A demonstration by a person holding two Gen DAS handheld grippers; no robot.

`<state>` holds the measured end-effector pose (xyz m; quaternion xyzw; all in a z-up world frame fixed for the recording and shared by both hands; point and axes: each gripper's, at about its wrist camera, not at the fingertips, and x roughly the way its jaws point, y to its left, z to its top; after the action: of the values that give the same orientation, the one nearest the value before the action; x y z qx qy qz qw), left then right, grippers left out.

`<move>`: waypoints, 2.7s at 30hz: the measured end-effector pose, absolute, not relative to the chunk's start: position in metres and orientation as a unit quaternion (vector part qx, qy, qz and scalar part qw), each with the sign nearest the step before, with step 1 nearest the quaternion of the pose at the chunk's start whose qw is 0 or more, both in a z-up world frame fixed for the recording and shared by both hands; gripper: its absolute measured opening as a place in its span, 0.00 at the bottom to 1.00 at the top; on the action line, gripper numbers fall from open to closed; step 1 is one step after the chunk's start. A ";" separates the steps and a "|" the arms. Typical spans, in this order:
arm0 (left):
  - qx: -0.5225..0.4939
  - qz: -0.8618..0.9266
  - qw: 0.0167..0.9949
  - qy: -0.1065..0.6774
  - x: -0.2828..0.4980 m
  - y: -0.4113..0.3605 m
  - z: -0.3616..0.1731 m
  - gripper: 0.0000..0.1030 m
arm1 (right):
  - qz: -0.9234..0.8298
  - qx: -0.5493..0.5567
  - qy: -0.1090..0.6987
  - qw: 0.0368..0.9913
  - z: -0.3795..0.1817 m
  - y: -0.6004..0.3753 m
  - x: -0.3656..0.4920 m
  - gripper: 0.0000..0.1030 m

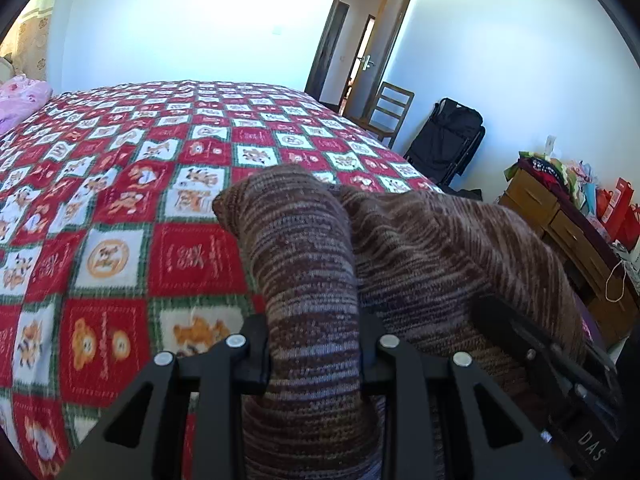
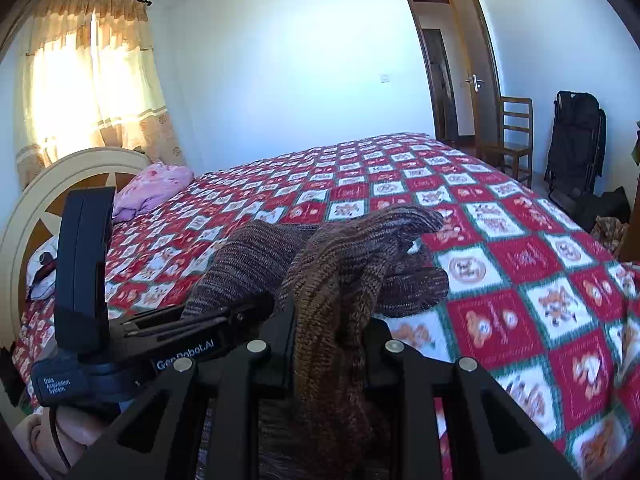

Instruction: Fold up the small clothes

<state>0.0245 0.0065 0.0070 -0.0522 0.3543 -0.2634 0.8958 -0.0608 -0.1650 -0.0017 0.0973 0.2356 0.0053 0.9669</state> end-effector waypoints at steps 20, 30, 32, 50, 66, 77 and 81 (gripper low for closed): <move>-0.009 -0.342 0.874 0.345 -0.014 -0.072 0.012 0.29 | -0.065 0.129 0.207 0.968 0.001 -0.227 -0.135 0.23; 0.004 -0.338 0.878 0.338 -0.013 -0.081 0.019 0.29 | -0.068 0.134 0.204 0.967 0.002 -0.236 -0.135 0.23; 0.003 -0.332 0.881 0.336 -0.011 -0.077 0.020 0.29 | -0.063 0.127 0.204 0.969 0.005 -0.231 -0.132 0.23; -0.052 -0.063 0.955 0.285 0.028 0.114 0.042 0.29 | 0.181 0.056 0.197 0.962 0.028 -0.066 0.008 0.23; -0.166 -0.008 0.909 0.383 0.085 0.188 -0.058 0.44 | 0.171 0.065 0.332 0.925 -0.087 -0.009 0.109 0.23; -0.194 -0.059 0.914 0.352 0.066 0.229 -0.024 0.72 | 0.258 0.276 0.377 0.846 -0.079 -0.071 0.141 0.66; -0.221 -0.057 0.900 0.372 0.097 0.238 -0.031 0.72 | 0.252 0.294 0.406 0.828 -0.090 -0.082 0.182 0.66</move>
<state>0.0973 0.2376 -0.0308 -0.2214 0.3718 -0.0572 0.8997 0.1817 -0.0822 -0.0901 0.2939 0.4057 0.2517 0.8280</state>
